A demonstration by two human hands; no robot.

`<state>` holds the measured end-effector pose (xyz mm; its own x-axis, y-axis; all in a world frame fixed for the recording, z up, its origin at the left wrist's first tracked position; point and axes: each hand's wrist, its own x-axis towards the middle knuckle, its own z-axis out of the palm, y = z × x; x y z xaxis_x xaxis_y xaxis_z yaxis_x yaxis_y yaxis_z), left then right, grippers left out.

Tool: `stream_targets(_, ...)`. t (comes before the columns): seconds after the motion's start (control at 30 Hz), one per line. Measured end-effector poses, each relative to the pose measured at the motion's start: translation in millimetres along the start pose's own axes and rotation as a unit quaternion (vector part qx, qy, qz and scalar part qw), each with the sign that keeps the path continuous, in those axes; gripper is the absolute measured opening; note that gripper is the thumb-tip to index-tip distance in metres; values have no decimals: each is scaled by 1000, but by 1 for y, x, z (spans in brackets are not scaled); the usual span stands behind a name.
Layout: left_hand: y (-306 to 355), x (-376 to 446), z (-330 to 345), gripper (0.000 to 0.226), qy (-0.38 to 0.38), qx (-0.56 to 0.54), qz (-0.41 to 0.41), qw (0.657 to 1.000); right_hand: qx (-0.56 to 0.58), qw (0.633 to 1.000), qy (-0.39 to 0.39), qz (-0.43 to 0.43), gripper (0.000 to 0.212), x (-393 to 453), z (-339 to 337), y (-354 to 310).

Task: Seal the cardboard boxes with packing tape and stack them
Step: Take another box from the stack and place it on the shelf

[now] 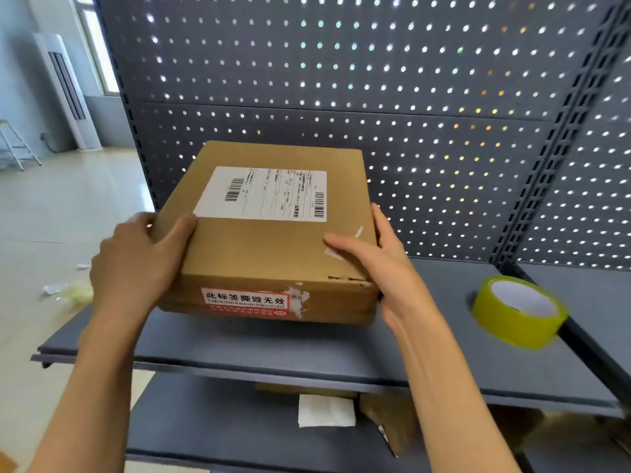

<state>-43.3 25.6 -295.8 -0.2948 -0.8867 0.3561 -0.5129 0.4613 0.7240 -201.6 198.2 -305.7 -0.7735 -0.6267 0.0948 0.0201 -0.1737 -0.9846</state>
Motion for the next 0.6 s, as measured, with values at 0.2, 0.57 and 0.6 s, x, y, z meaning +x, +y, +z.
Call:
stream_targets(0.2, 25, -12, 9, 71, 1, -72, 53, 996, -18, 997, 38, -56, 92, -15, -31, -20)
stream_targets(0.57, 91, -53, 31, 87, -66, -148, 125, 979, -9, 992, 84, -95, 88, -41, -114, -47)
stream_targets(0.6, 98, -58, 35, 85, -69, -158, 127, 977, -9, 991, 86, -98, 87, -44, -124, -49)
